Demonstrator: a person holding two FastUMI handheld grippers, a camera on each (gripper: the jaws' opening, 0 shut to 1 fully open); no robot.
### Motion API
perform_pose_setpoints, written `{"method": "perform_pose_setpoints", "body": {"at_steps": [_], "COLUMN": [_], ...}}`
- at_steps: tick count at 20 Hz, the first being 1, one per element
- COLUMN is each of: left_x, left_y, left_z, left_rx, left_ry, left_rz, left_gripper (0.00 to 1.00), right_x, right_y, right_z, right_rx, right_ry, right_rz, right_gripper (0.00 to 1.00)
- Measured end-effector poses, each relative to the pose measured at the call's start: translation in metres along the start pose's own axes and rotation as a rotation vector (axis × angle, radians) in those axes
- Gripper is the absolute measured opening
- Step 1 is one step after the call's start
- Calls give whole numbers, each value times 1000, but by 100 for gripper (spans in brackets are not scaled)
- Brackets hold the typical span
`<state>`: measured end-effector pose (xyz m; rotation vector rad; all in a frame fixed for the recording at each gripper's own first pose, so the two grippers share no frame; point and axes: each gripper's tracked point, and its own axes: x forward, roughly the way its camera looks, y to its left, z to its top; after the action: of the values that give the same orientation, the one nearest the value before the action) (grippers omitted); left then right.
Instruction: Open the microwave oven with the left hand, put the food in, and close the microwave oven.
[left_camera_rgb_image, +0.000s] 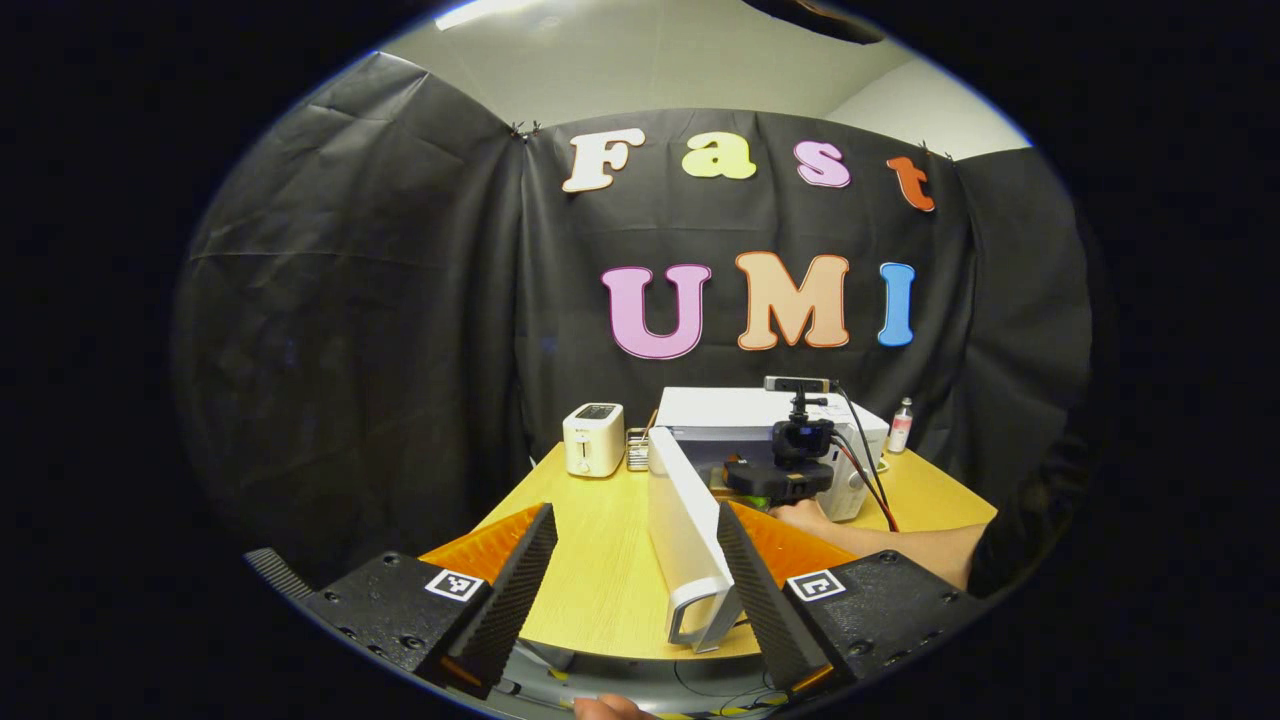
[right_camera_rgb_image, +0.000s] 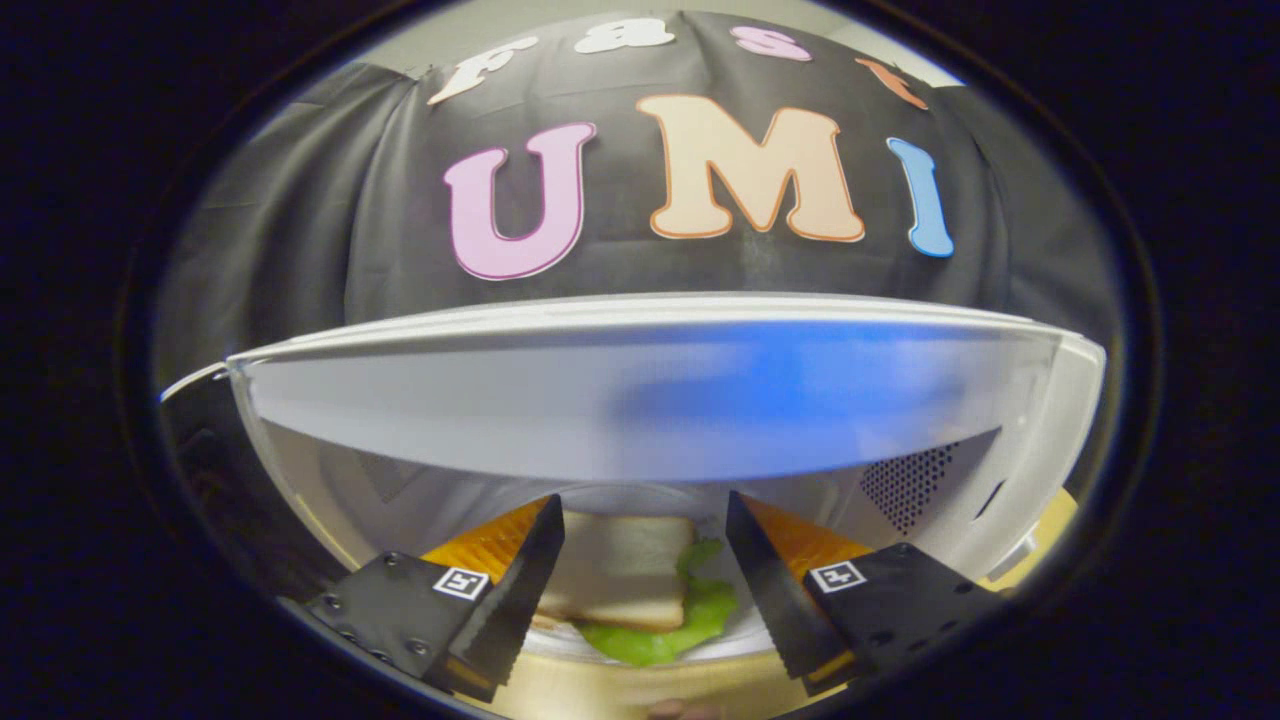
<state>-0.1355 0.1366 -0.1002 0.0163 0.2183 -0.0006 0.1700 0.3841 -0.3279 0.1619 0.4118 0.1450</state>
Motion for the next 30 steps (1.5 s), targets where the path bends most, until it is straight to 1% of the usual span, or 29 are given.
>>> {"method": "perform_pose_setpoints", "body": {"at_steps": [1,2,5,7,8,9,10,11,12,14,15,16,17,18,21,22,23,26,27,28,29,30], "left_x": [1,2,4,7,9,10,13,16,17,22,24,25,27,28,30,27,27,31,32,34,33,31], "left_y": [0,2,0,0,0,0,0,0,1,4,8,13,17,22,32,33,34,35,34,33,23,28], "left_z": [1,1,-5,-11,-14,-20,-25,-31,-39,-51,-57,-63,-69,-76,-102,-115,-123,-137,-143,-146,-154,-163], "left_rx": [3,8,13,11,11,12,8,-3,-17,-37,-41,-42,-39,-39,-49,-56,-64,-78,-74,-64,-66,-38], "left_ry": [-3,-5,1,7,14,20,26,38,51,69,80,89,97,110,160,198,216,245,260,267,302,334], "left_rz": [0,2,-4,-11,-13,-17,-20,-22,-24,-17,-9,-3,5,15,34,35,38,49,48,36,-10,22], "left_gripper": [91,94,94,95,95,91,95,95,95,95,91,91,95,95,94,94,94,91,89,84,84,42], "right_x": [-9,-19,-50,-71,-84,-95,-106,-116,-128,-150,-162,-173,-185,-196,-228,-240,-250,-280,-288,-293,-299,-304], "right_y": [-2,-6,-16,-31,-37,-44,-52,-62,-73,-97,-108,-118,-127,-137,-159,-165,-169,-180,-185,-187,-189,-192], "right_z": [-2,-4,1,6,10,14,17,22,26,37,41,43,46,49,64,72,80,103,108,114,118,119], "right_rx": [-6,-11,-26,-48,-45,-38,-35,-34,-32,-28,-19,-9,-5,-3,-3,2,9,3,0,4,8,11], "right_ry": [4,8,-4,-9,-17,-23,-28,-32,-40,-51,-50,-50,-51,-50,-60,-72,-86,-137,-148,-163,-168,-173], "right_rz": [10,20,53,63,70,73,77,75,71,51,46,44,40,33,23,21,23,18,17,20,26,28], "right_gripper": [93,93,93,93,100,93,93,93,100,100,100,100,100,93,93,100,93,93,100,100,93,93]}}
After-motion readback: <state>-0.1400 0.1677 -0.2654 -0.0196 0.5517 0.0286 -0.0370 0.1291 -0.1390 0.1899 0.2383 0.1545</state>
